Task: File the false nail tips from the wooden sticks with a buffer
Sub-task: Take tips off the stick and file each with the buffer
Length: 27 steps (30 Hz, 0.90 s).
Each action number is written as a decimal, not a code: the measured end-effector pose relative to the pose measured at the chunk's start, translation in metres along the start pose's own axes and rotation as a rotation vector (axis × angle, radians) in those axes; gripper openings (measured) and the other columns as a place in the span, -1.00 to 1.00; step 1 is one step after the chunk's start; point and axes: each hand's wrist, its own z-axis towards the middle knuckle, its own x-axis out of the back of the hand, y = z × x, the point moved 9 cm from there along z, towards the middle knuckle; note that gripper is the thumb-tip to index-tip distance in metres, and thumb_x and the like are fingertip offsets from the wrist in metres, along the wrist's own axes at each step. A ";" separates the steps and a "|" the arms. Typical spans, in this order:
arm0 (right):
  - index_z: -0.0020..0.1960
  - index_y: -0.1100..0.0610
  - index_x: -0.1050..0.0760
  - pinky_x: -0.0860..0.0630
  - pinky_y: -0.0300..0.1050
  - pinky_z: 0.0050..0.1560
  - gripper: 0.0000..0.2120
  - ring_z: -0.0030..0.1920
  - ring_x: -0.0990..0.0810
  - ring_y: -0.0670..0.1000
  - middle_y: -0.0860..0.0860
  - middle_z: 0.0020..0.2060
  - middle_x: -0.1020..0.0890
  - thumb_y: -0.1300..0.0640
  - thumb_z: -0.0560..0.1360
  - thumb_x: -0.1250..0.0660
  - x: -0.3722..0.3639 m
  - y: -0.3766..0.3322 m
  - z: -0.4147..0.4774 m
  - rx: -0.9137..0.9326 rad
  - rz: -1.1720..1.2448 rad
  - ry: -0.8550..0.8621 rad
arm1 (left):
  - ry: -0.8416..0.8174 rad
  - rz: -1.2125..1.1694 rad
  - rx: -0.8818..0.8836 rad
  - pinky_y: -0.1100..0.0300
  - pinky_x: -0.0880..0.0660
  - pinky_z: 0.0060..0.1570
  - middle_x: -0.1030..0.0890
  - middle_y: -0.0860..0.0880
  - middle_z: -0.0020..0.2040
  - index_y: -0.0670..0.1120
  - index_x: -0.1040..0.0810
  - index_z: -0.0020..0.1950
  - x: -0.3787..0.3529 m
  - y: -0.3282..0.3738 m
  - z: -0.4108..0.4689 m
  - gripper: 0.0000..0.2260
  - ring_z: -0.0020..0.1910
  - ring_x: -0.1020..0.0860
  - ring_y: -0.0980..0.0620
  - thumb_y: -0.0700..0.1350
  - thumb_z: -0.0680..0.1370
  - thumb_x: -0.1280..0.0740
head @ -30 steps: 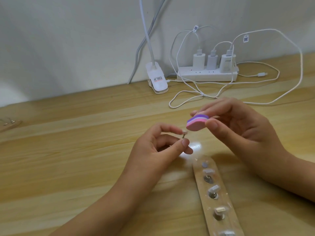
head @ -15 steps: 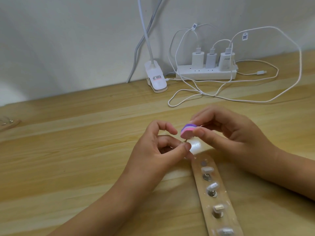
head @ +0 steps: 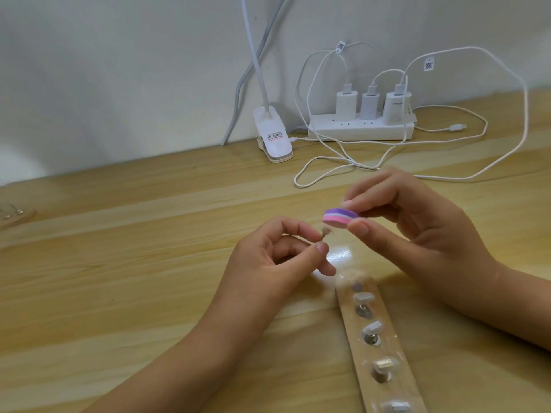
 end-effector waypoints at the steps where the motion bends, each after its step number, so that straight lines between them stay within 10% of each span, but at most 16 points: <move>1: 0.05 0.10 -0.49 -0.53 -0.20 0.11 -0.87 0.08 -0.60 0.04 0.08 0.04 -0.56 0.06 0.56 -0.32 -0.001 -0.002 0.000 0.021 -0.007 -0.010 | -0.001 0.001 0.000 0.07 -0.48 -0.01 -0.70 -0.02 -0.30 0.09 -0.58 -0.13 0.000 0.000 0.000 -0.94 -0.24 -0.63 0.09 -0.01 0.42 -0.41; 7: 0.13 0.05 -0.45 -0.54 -0.12 0.18 -0.85 0.27 -0.57 0.07 0.08 0.19 -0.57 0.06 0.58 -0.29 -0.008 0.003 -0.002 -0.018 0.033 -0.079 | -0.021 -0.040 -0.026 0.09 -0.46 0.01 -0.72 -0.03 -0.22 0.07 -0.53 -0.13 -0.002 0.002 -0.001 -0.94 -0.12 -0.66 -0.11 -0.01 0.45 -0.38; 16: 0.03 0.15 -0.52 -0.47 -0.14 0.17 -0.83 0.20 -0.54 0.09 0.08 0.12 -0.51 0.09 0.50 -0.39 -0.012 -0.008 -0.001 0.110 -0.223 -0.123 | -0.061 -0.036 -0.084 0.40 -0.49 -0.03 -0.73 0.06 -0.14 0.07 -0.67 0.00 -0.004 0.005 -0.001 -0.87 -0.07 -0.67 0.16 -0.09 0.51 -0.36; 27: 0.05 0.03 -0.49 -0.47 -0.13 0.18 -0.84 0.16 -0.60 0.03 -0.08 0.04 -0.60 0.02 0.50 -0.36 -0.010 -0.001 -0.001 0.005 -0.189 -0.120 | -0.068 0.030 -0.080 0.32 -0.52 0.00 -0.72 0.06 -0.14 0.05 -0.69 -0.02 -0.005 0.004 -0.002 -0.88 -0.07 -0.67 0.13 -0.05 0.50 -0.37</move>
